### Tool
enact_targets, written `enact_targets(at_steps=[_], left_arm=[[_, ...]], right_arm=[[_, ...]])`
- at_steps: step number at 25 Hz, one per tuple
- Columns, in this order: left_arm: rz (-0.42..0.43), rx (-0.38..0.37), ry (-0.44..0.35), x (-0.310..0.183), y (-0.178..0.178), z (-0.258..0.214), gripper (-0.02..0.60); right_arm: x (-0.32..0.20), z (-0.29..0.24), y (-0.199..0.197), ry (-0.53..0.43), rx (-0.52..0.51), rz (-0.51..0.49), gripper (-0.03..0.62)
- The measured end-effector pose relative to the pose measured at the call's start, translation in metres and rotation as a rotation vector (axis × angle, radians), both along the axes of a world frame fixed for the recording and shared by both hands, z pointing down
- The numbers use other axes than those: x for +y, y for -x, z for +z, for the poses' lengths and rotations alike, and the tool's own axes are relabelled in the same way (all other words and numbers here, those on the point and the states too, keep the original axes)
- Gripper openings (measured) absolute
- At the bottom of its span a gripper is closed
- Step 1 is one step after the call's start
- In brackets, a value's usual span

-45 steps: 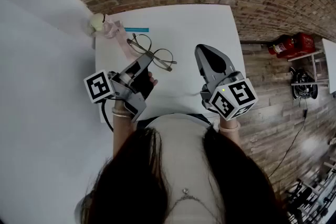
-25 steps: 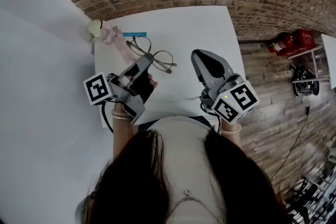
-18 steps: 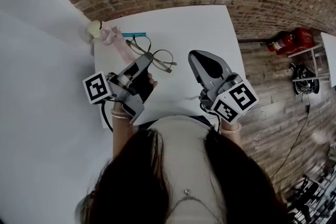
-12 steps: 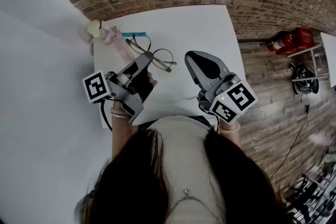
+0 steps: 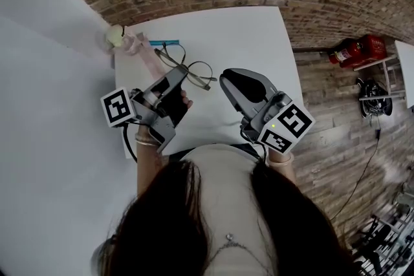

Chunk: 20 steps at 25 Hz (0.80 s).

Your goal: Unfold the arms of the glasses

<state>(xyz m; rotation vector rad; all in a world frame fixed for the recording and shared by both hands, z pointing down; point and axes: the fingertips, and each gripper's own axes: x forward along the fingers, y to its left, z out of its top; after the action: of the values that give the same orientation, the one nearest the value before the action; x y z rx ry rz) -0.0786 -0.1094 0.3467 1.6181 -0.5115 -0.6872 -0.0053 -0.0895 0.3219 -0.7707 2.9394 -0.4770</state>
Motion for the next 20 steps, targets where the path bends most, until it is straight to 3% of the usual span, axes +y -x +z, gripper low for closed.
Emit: enact_targets(at_steps=[14, 20], left_arm=[[0.032, 0.036, -0.004, 0.003, -0.001, -0.002, 0.020], [0.044, 0.048, -0.005, 0.003, -0.004, -0.003, 0.020]], right_arm=[[0.014, 0.005, 0.014, 0.017, 0.000, -0.116, 0.043], [0.015, 0.006, 0.016, 0.006, 0.005, -0.121, 0.038]])
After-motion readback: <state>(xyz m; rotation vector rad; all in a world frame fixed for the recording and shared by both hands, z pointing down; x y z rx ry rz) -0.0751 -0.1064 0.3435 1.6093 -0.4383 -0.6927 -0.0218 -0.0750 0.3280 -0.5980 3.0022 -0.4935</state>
